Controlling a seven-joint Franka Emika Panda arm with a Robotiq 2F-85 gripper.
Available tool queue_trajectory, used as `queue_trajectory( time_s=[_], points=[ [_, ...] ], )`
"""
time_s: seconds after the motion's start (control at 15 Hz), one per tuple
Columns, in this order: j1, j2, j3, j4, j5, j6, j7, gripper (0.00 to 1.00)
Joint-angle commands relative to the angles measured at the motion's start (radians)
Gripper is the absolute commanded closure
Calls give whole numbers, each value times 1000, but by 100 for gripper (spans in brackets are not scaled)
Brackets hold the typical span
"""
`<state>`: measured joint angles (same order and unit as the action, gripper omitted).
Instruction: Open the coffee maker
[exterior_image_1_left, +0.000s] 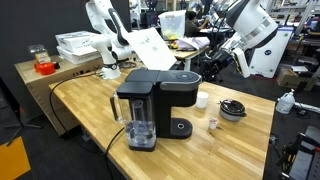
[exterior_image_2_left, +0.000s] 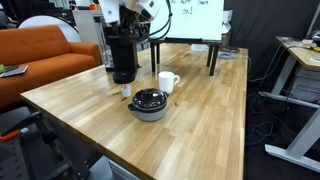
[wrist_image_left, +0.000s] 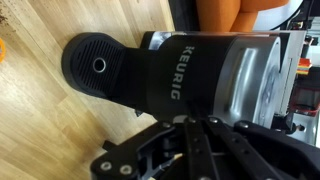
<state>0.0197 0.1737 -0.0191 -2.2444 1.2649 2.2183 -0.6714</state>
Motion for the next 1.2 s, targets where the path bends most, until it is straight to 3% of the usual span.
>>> queue_trajectory(
  time_s=[0.0, 1.13],
  points=[
    [-7, -30, 16, -51, 52, 17, -35, 100],
    [6, -93, 29, -83, 43, 46, -46, 100]
  ],
)
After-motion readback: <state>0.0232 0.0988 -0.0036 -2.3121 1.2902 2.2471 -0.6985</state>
